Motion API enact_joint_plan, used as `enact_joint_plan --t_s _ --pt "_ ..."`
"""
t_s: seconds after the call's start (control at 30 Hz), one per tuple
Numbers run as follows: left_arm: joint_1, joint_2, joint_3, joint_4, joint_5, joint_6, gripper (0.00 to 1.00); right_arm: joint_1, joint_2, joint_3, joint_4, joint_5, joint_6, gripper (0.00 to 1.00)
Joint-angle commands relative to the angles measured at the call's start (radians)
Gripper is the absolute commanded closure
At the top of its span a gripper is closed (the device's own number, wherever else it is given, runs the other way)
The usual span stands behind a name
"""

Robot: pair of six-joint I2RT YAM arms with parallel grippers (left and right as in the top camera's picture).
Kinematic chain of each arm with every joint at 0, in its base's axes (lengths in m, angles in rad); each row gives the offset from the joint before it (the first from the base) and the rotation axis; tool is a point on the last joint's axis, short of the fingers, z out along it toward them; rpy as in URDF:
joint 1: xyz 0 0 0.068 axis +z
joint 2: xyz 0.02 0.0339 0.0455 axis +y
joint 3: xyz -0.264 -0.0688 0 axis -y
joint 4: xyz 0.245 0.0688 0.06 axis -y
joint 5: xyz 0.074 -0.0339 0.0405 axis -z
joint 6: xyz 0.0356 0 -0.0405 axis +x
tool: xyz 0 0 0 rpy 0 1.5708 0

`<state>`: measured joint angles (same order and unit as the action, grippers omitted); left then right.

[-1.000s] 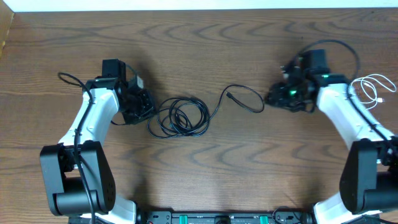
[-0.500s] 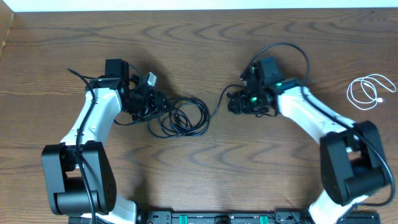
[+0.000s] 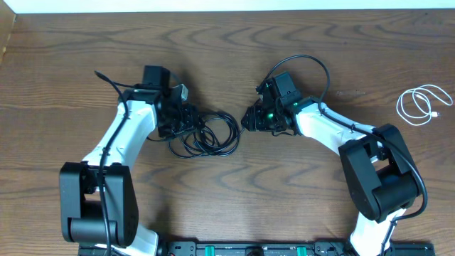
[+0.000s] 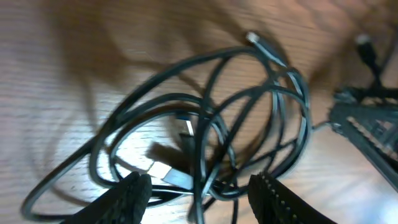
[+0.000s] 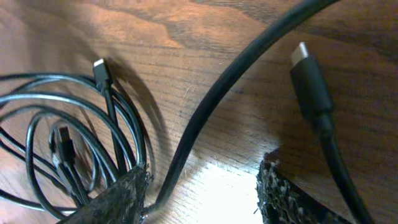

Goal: Untangle cables
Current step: 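Move the right gripper back to the black cable bundle, then grasp a black cable beside the left gripper with the right gripper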

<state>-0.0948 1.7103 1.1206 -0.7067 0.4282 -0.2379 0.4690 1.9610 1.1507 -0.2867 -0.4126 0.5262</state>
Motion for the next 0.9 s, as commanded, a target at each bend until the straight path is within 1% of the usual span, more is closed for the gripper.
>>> enact_joint_plan --t_s 0.0,0.03,0.07,0.1,0.13,0.27,0.4,0.53,0.63,0.7,0.87 --pt "-0.013 0.001 -0.006 0.003 -0.082 -0.053 0.44 0.010 0.021 0.003 0.015 -0.002 0.112 0.46" --pt "-0.014 0.001 -0.006 0.005 -0.082 -0.053 0.45 0.010 0.021 0.003 0.022 -0.002 0.132 0.48" --pt "-0.015 0.001 -0.006 0.005 -0.082 -0.053 0.45 0.011 0.021 0.003 0.027 -0.002 0.148 0.51" --pt "-0.015 0.001 -0.006 0.005 -0.082 -0.053 0.45 0.014 0.021 0.003 0.040 0.002 0.184 0.57" --pt "-0.015 0.001 -0.006 0.005 -0.082 -0.053 0.45 0.018 0.021 0.003 0.043 0.012 0.201 0.59" --pt "-0.015 0.001 -0.006 0.005 -0.082 -0.052 0.45 0.047 0.021 0.003 0.048 0.084 0.261 0.61" --pt "-0.015 0.001 -0.006 0.005 -0.082 -0.053 0.45 0.084 0.021 0.003 0.064 0.149 0.275 0.62" --pt "-0.016 0.001 -0.006 0.005 -0.081 -0.053 0.45 0.105 0.021 0.003 0.067 0.183 0.323 0.65" --pt "-0.016 0.001 -0.006 0.003 -0.081 -0.053 0.50 0.109 0.021 0.003 0.067 0.187 0.334 0.71" --pt "-0.016 0.001 -0.006 0.002 -0.081 -0.053 0.53 0.109 0.021 0.003 0.067 0.191 0.334 0.74" --pt "-0.016 0.001 -0.006 0.002 -0.081 -0.053 0.54 0.109 0.021 0.003 0.067 0.198 0.333 0.78"
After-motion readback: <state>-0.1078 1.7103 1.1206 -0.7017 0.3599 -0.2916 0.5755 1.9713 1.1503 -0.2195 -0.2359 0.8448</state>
